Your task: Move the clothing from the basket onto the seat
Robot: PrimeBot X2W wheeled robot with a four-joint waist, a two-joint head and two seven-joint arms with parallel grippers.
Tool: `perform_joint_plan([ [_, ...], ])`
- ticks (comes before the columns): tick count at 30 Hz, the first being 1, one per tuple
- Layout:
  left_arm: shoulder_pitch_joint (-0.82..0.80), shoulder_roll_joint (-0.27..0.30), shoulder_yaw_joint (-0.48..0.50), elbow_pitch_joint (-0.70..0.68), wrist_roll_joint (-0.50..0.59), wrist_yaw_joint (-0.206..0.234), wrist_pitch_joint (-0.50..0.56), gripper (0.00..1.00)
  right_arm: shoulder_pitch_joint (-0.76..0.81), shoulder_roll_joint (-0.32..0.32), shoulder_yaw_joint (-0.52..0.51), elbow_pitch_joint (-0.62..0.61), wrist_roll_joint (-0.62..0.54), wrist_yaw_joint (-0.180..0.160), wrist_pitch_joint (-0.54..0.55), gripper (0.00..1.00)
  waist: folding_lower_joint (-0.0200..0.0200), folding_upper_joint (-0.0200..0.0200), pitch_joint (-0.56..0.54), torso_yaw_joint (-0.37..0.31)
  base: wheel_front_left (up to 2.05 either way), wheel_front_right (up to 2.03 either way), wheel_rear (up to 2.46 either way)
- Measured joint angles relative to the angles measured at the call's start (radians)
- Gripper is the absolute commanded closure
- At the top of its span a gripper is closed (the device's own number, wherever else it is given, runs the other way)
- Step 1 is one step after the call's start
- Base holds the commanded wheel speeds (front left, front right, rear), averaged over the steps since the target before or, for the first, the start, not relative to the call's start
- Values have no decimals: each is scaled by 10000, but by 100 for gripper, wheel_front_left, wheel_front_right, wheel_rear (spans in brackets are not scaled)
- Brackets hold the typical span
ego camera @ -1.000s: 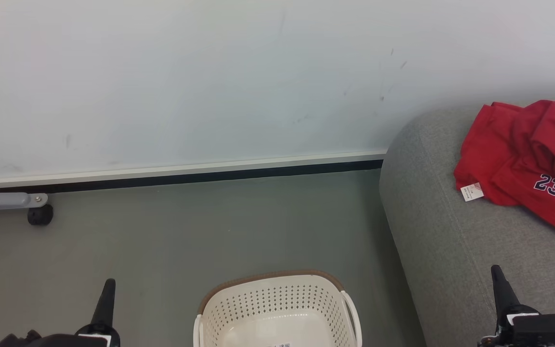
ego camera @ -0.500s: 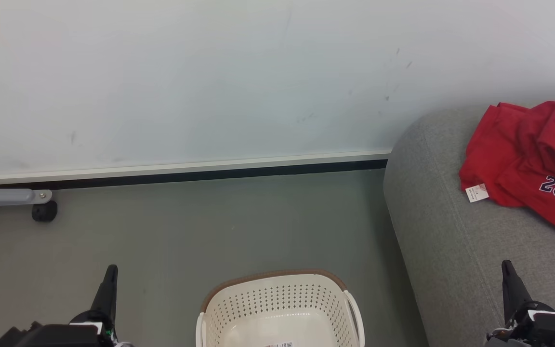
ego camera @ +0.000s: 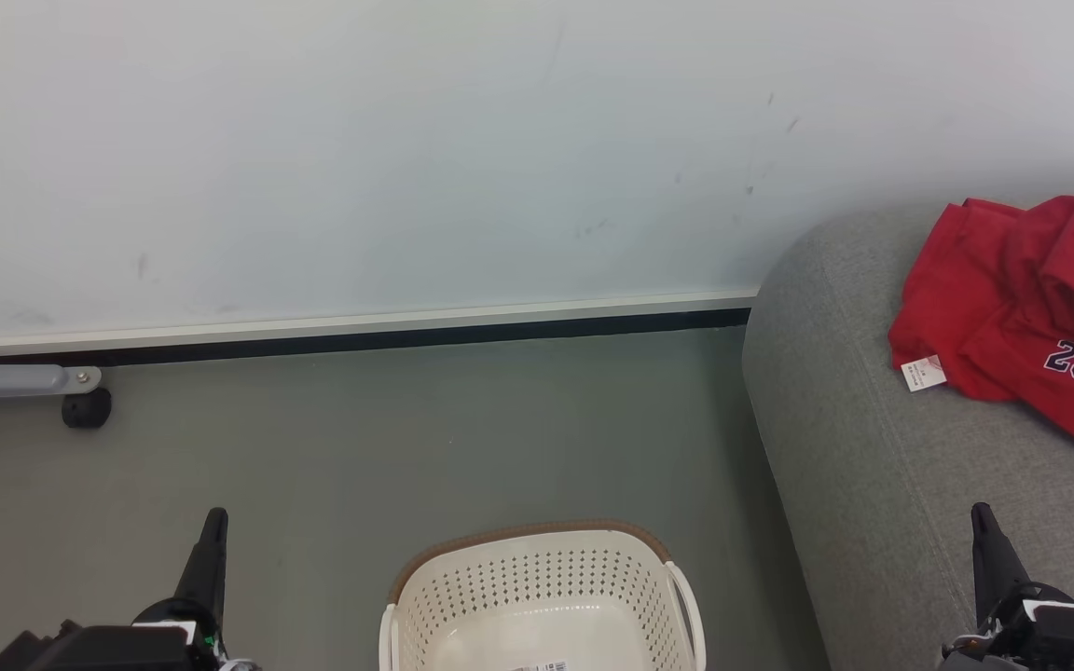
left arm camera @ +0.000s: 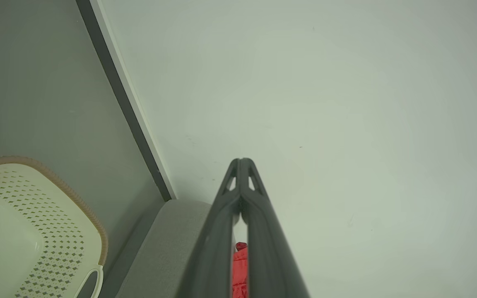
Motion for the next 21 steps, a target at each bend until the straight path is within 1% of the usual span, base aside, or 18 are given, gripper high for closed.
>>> perform_joint_plan([
  [21,0,0,0,2,0,0,0,100,0,2,0,0,2,2,-2,100,0,0,0,0,0,0,0],
])
